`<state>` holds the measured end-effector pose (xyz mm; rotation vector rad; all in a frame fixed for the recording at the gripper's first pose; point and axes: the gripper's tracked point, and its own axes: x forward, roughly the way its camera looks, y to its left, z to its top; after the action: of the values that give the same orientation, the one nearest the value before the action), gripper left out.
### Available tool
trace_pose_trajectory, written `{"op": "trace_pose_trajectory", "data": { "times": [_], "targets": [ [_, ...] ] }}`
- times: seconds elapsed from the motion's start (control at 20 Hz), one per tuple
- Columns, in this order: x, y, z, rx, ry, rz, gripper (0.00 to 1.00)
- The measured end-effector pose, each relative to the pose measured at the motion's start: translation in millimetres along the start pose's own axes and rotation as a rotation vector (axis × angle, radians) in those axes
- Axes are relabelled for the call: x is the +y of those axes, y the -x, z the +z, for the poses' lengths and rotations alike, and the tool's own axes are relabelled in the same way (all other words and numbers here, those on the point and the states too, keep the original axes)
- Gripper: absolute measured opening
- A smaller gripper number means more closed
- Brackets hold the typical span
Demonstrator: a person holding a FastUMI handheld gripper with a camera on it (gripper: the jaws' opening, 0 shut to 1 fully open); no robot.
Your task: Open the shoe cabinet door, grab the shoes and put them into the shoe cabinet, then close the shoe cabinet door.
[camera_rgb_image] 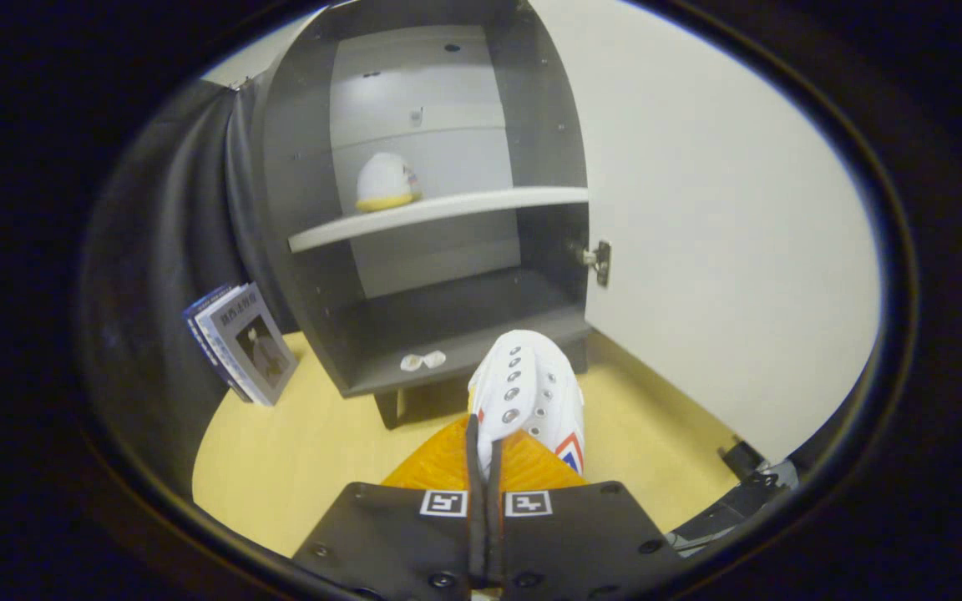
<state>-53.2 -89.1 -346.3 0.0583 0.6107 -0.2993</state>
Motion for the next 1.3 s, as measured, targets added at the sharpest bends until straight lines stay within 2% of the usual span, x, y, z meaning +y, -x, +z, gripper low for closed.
{"op": "trace_pose_trajectory", "data": {
  "times": [0.45,0.8,1.3],
  "targets": [
    [23,1,121,-0.21,0.009,0.032,0.03],
    [37,-31,201,-0.326,0.031,0.079,0.02],
    [48,-106,271,-0.34,0.103,0.137,0.02]
  ]
}}
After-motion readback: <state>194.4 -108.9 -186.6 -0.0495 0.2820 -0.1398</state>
